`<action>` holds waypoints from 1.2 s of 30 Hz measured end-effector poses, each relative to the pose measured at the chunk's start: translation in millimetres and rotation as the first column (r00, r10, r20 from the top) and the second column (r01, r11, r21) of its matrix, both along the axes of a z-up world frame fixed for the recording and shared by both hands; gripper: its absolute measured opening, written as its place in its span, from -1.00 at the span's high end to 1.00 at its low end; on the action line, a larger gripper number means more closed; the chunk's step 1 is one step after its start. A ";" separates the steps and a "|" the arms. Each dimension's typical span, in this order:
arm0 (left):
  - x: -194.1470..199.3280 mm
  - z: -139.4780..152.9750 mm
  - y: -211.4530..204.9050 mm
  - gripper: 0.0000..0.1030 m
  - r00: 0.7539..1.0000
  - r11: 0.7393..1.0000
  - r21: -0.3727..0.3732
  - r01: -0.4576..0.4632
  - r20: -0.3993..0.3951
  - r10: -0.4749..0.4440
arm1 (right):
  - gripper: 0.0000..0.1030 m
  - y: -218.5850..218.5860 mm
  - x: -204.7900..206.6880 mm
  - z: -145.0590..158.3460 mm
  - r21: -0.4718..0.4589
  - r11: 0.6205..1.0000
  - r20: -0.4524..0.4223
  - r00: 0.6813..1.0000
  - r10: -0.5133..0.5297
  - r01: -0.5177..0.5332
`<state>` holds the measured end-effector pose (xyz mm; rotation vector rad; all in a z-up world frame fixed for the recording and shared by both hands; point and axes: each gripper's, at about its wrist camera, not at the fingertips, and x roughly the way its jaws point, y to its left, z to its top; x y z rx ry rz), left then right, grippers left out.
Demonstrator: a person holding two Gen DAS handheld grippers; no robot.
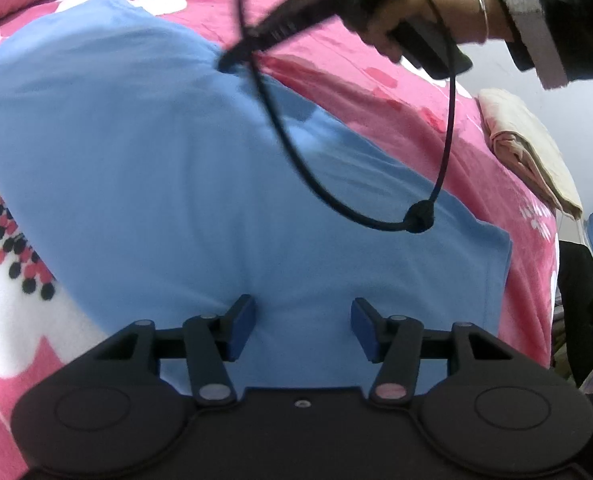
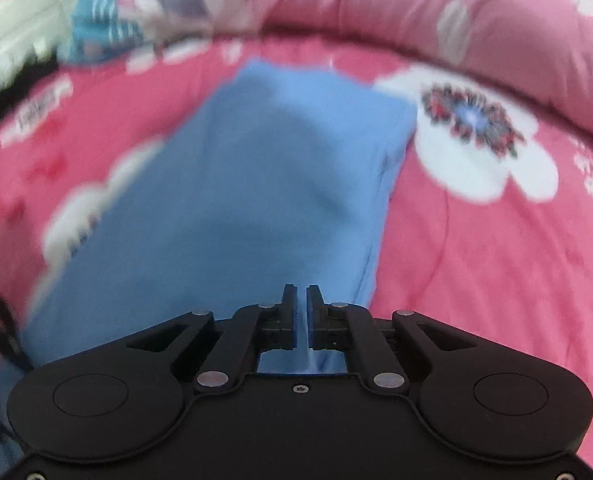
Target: Fold clothes
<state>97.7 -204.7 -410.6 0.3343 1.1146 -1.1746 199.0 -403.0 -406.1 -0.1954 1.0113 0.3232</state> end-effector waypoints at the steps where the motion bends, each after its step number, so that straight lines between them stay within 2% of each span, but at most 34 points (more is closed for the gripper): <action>1: -0.1 0.0 0.4 0.01 1.000 1.000 0.000 0.000 0.001 0.000 | 0.92 -6.3 -1.5 -0.5 -0.009 0.999 -0.003 1.000 -0.031 0.031; 5: -0.8 0.0 1.6 0.01 1.000 1.000 0.002 -0.004 0.008 0.004 | 0.88 -30.8 -7.3 6.7 -0.027 0.988 0.006 0.988 -0.155 0.155; 6: -1.2 0.0 1.4 0.00 1.000 1.000 0.003 -0.005 0.009 0.005 | 0.88 -30.9 -8.5 10.3 -0.015 0.988 0.012 0.988 -0.155 0.156; 9: -3.1 0.2 0.2 -0.03 1.000 1.000 0.006 -0.006 0.013 0.006 | 0.88 -26.4 -11.8 19.8 0.028 0.991 0.029 0.991 -0.129 0.128; 12: -5.3 0.1 -1.3 -0.04 1.000 1.000 0.008 -0.004 0.019 0.004 | 0.88 -7.8 -16.0 24.5 0.045 0.999 0.053 0.998 -0.017 0.014; 14: -5.9 0.0 -3.3 -0.05 1.000 1.000 0.010 -0.005 0.020 0.005 | 0.84 -1.0 -9.7 23.1 0.054 0.998 0.064 0.998 -0.014 0.011; 17: -5.6 0.0 -3.9 -0.05 1.000 1.000 0.011 -0.007 0.015 0.007 | 0.83 -6.6 14.8 26.8 0.114 0.990 0.097 0.991 -0.096 0.085; 19: -5.2 0.0 -3.7 -0.05 1.000 1.000 0.010 -0.007 0.013 0.007 | 0.70 -11.1 34.4 30.4 0.159 0.979 0.127 0.981 -0.145 0.124; 22: -4.0 0.1 -3.8 -0.05 1.000 1.000 0.010 -0.013 0.008 0.013 | 0.68 -16.3 68.8 29.6 0.184 0.971 0.145 0.973 -0.177 0.150; 27: -2.0 -0.2 -3.6 -0.05 1.000 1.000 0.006 -0.027 -0.005 0.027 | 0.68 -23.4 111.5 11.0 0.229 0.955 0.093 0.972 -0.214 0.189; 28: -1.7 0.0 -3.5 -0.05 1.000 1.000 0.006 -0.029 -0.006 0.029 | 0.69 -24.2 119.2 5.6 0.236 0.953 0.079 0.974 -0.214 0.190; 29: -1.9 0.1 -3.6 -0.05 1.000 1.000 0.004 -0.030 -0.008 0.030 | 0.86 -24.8 121.4 3.1 0.236 0.953 0.076 0.974 -0.212 0.189; 30: -1.8 0.0 -3.5 -0.05 0.999 0.999 0.001 -0.036 -0.013 0.036 | 0.95 -25.3 121.5 1.9 0.233 0.954 0.078 0.975 -0.209 0.186; 36: -0.9 0.0 -2.7 -0.05 0.999 0.999 -0.006 -0.042 -0.024 0.041 | 0.95 -33.4 119.2 -5.6 0.225 0.951 0.063 0.970 -0.233 0.214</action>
